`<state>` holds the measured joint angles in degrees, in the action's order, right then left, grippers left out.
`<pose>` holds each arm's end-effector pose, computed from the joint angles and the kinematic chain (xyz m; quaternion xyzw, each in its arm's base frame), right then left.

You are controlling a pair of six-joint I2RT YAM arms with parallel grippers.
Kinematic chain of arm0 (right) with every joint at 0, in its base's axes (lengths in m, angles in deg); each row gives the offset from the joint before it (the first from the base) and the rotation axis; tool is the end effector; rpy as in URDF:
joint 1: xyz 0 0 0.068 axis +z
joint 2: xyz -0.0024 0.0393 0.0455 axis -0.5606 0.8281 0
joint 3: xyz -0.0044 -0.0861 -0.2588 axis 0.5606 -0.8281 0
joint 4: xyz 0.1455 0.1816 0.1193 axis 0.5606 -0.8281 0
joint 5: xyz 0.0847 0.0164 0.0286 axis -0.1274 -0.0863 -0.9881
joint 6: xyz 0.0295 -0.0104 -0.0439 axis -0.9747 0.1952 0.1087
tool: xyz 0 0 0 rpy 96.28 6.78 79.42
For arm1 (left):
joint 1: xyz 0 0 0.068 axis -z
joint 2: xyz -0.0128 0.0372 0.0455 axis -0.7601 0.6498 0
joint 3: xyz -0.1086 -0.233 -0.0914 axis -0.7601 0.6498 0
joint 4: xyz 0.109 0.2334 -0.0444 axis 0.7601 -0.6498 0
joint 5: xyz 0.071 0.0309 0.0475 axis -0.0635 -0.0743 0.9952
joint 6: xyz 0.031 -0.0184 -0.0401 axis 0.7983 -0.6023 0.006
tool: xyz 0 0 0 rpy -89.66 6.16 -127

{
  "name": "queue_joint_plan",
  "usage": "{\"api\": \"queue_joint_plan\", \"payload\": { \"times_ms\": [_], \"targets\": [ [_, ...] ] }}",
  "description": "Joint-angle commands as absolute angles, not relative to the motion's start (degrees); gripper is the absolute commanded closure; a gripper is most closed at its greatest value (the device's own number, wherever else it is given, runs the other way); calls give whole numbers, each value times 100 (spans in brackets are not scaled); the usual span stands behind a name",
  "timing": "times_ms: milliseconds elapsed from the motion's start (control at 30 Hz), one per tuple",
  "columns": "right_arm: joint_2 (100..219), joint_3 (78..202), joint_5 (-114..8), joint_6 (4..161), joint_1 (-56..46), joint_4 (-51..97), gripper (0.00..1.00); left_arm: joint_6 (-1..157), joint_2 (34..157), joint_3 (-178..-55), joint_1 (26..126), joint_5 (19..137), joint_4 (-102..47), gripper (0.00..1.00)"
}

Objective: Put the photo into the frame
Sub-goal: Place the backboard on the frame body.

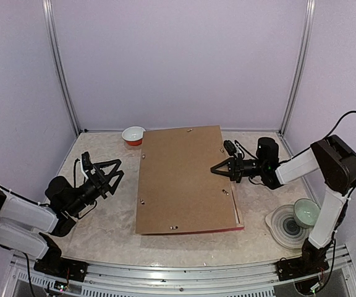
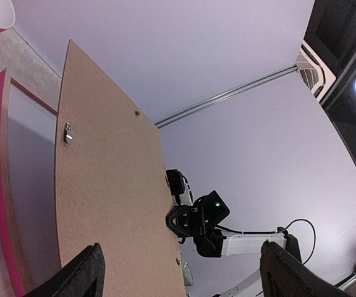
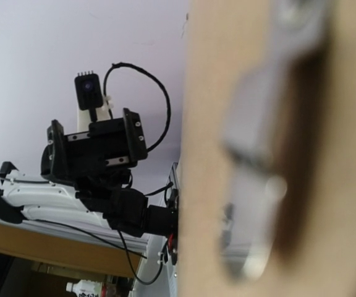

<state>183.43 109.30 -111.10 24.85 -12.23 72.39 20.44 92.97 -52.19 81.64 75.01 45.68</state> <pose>0.3125 0.1604 0.1712 -0.0889 0.7276 0.6723 0.1030 0.1719 -0.1165 0.1896 -0.1280 0.6279 -0.6316 0.4364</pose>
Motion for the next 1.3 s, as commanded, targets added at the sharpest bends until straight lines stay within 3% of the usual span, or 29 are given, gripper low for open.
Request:
{"api": "queue_joint_plan", "payload": {
  "times_ms": [0,1267],
  "targets": [
    [18182,10862,-11249,2470,-1384,7512,100,2097,9233,-5171,8120,7552,4678,14],
    [18991,11384,-11589,3274,-2114,6268,100,2102,8961,-4943,7903,7428,4516,13]
  ]
}}
